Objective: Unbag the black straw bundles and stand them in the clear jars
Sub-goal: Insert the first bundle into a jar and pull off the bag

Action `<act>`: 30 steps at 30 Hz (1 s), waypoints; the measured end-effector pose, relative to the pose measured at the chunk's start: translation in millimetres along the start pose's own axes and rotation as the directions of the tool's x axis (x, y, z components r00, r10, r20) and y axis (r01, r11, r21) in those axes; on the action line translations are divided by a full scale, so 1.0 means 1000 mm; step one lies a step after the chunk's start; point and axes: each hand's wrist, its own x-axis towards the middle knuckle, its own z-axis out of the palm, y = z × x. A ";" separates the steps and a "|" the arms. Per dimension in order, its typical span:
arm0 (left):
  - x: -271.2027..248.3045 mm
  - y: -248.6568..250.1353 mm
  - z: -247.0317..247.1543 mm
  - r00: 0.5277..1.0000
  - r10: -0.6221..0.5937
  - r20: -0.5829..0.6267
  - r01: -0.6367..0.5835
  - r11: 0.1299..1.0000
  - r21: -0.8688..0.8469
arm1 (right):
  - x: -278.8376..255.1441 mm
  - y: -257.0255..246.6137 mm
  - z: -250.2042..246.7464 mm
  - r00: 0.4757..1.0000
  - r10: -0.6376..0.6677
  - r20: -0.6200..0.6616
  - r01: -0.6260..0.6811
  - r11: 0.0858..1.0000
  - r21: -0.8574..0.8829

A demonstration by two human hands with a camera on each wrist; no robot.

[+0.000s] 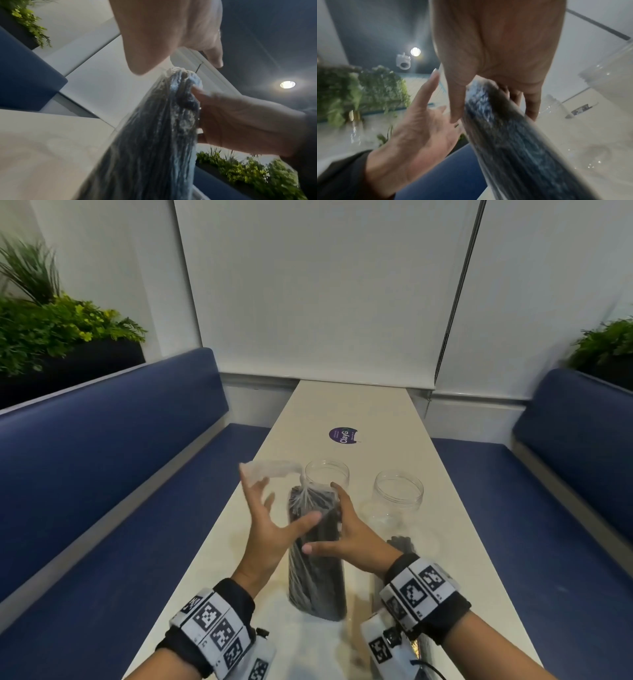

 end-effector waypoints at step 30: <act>-0.023 -0.040 0.008 0.902 -0.301 0.309 0.256 0.950 0.180 | -0.012 0.024 0.008 0.990 0.122 -0.071 -0.121 0.992 0.022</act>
